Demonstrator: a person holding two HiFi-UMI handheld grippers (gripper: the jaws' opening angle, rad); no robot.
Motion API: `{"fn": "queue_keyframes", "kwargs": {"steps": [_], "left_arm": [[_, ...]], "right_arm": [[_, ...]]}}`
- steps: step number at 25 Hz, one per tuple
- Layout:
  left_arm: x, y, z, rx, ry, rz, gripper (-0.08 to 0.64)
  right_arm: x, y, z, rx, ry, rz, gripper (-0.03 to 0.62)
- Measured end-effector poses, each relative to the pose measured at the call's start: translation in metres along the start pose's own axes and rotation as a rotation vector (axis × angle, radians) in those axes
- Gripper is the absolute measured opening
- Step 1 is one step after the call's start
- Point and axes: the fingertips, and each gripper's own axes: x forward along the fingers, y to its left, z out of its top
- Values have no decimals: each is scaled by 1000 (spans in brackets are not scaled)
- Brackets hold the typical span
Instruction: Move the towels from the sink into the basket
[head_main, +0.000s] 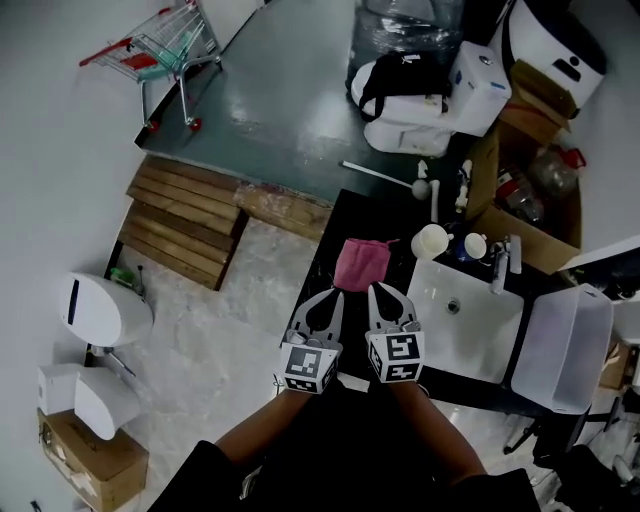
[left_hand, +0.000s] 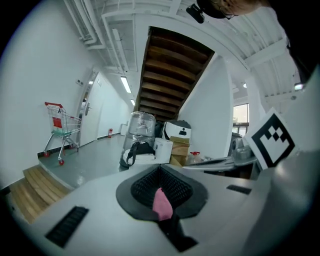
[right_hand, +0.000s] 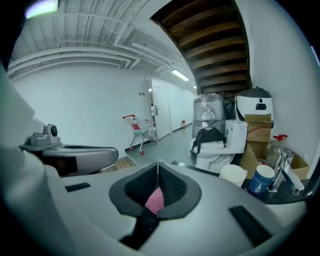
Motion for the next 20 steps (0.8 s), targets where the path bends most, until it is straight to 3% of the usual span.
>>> {"fn": "queue_keyframes", "kwargs": {"steps": [17,20], "left_arm": [[26,40,3,-20,37,-117,15],[30,42,3,-19,40,-128,15]], "right_arm": [[60,-17,-45,94,129,-144,25],[70,-22,-53,104,151,-161,86]]}}
